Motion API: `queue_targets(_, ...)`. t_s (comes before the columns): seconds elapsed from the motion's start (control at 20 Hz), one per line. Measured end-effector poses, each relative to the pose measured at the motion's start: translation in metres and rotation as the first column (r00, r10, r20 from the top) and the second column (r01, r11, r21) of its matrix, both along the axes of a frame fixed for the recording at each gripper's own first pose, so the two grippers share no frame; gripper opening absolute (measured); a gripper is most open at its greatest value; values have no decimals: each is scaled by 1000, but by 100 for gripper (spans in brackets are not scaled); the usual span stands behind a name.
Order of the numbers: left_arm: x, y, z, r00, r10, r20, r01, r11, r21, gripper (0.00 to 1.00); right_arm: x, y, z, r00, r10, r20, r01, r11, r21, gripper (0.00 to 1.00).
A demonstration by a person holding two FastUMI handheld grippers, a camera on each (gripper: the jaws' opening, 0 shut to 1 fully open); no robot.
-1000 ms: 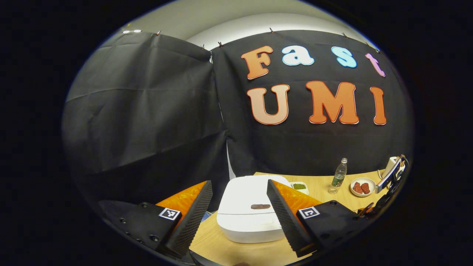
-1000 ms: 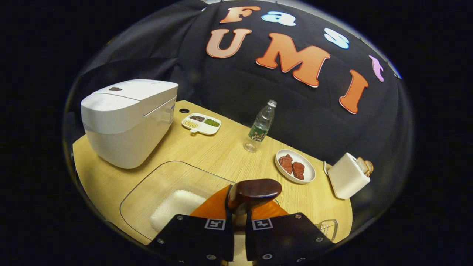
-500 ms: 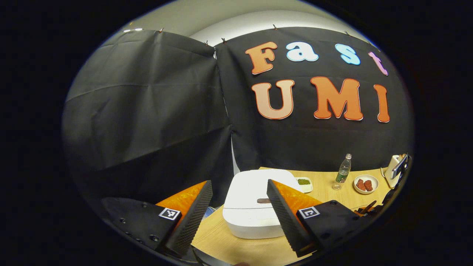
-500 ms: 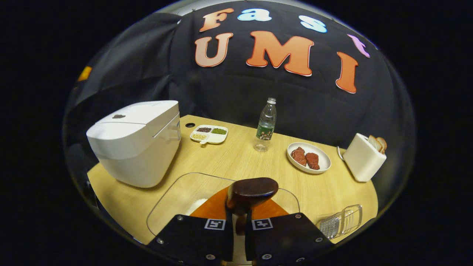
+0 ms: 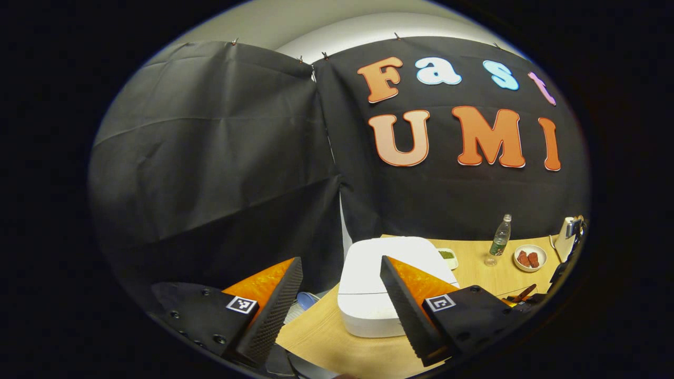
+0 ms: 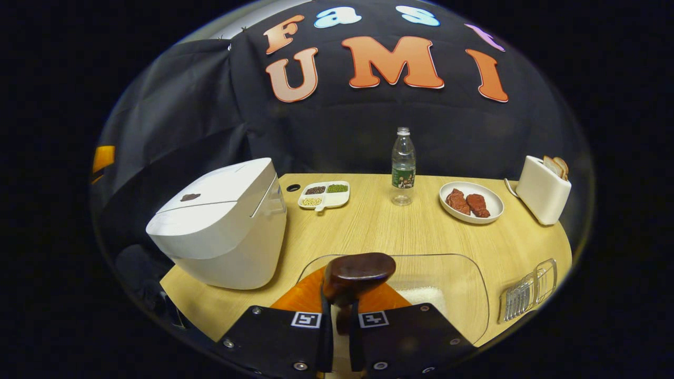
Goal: Close the left gripper, press the button to open the rice cooker; take a wooden spoon from the chopstick holder with the right hand, scoop a spoonful of rice and pour it into the rice cooker, then put the wooden spoon back into the chopstick holder.
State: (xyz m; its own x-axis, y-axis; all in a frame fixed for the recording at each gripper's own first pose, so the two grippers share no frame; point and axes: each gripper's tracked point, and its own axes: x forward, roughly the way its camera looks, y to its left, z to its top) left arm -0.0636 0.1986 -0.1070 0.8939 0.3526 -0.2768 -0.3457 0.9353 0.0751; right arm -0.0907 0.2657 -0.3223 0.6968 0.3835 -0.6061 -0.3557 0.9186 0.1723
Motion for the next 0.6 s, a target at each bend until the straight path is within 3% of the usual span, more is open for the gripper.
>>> queue_targets(0.15,-1,11,-6,1000,4,-10,-4,1000,-14,100,-2,1,-4,995,-57,-79,62,996,66,12)
queue_targets(0.2,-2,13,-7,1000,5,-14,-5,1000,-18,95,-1,0,-5,991,-75,-106,85,993,85,12)
queue_targets(0.3,-3,18,-8,1000,2,-15,-2,1000,-21,100,1,-6,-7,982,-109,-155,130,983,127,12)
queue_targets(0.4,-2,21,-10,1000,-4,-18,4,1000,-18,95,2,-12,-9,970,-138,-200,172,971,165,12)
queue_targets(0.6,2,16,-11,999,-31,-22,30,999,-18,100,3,-28,-6,943,-155,-293,238,932,272,12)
